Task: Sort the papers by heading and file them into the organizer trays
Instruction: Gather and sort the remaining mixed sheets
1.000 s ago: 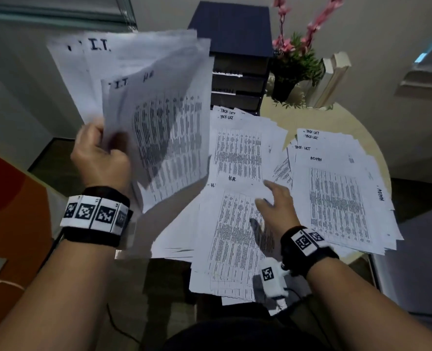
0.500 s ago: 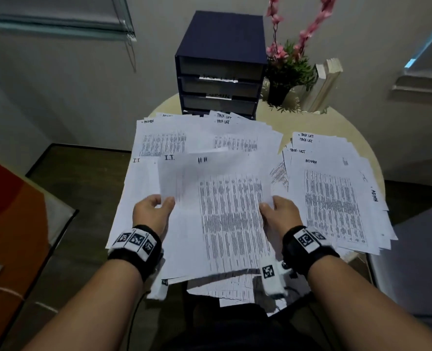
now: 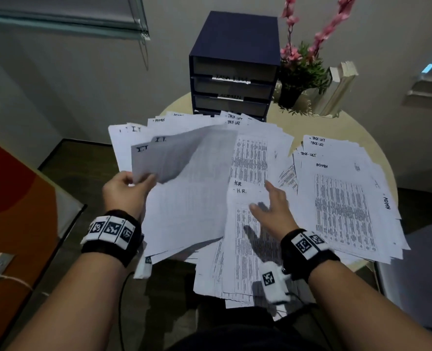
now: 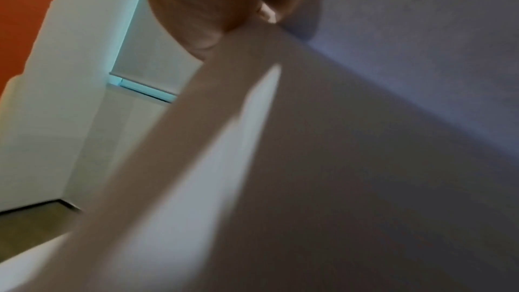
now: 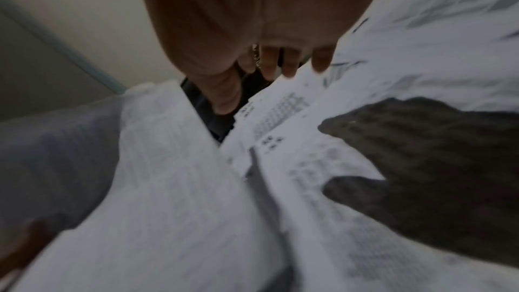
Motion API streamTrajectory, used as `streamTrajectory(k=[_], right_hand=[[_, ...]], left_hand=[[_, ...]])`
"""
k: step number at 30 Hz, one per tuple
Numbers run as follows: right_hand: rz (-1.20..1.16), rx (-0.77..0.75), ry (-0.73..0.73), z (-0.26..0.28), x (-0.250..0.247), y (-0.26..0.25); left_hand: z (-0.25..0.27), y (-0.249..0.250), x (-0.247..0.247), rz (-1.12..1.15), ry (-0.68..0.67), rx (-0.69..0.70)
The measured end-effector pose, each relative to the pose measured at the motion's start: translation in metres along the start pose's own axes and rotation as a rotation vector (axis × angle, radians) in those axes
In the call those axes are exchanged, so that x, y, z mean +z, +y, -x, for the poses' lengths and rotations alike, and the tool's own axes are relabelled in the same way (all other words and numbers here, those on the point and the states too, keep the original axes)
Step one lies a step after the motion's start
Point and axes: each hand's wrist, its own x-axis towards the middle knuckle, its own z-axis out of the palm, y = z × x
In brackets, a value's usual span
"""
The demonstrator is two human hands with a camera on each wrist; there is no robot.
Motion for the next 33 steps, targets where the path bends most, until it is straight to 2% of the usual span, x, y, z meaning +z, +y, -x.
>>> streamTrajectory(k=[3, 6, 9, 12, 14, 16, 19, 22, 27, 33], right_hand=[[-0.26, 0.021, -0.112, -0.01, 0.004, -0.038], [-0.608, 0.065, -0.064, -0.014, 0.009, -0.057], [-0.715, 0.111, -0.005, -0.019, 0.018, -0.04], [-0.652, 0.214, -0.004, -0.016, 0.027, -0.016], [-0.448, 0.256, 0.035, -0.014, 0.034, 0.004], [-0.246, 0.286, 0.022, -0.012, 0.041, 0.019], [-0.109, 0.303, -0.008, -0.01, 0.048, 0.032], [0.032, 0.259, -0.02, -0.012, 0.048, 0.035], [-0.069, 0.288, 0.022, -0.017, 0.043, 0.041], [-0.229, 0.315, 0.061, -0.019, 0.04, 0.049]], left_hand=[[0.007, 0.013, 0.0, 0.072, -0.093, -0.013], [0.014, 0.007, 0.001, 0.172, -0.219, -0.07], [0.01, -0.016, -0.002, 0.168, -0.316, -0.156], [0.005, -0.051, -0.002, 0.008, -0.299, -0.222], [0.006, -0.072, -0.001, -0.178, -0.289, -0.214], [0.011, -0.087, 0.0, -0.267, -0.268, -0.223], [0.014, -0.101, 0.003, -0.319, -0.209, -0.222], [0.013, -0.106, 0.006, -0.254, -0.18, -0.213], [0.004, -0.111, 0.001, -0.164, -0.142, -0.209], [0.001, -0.113, -0.008, -0.109, -0.172, -0.217]])
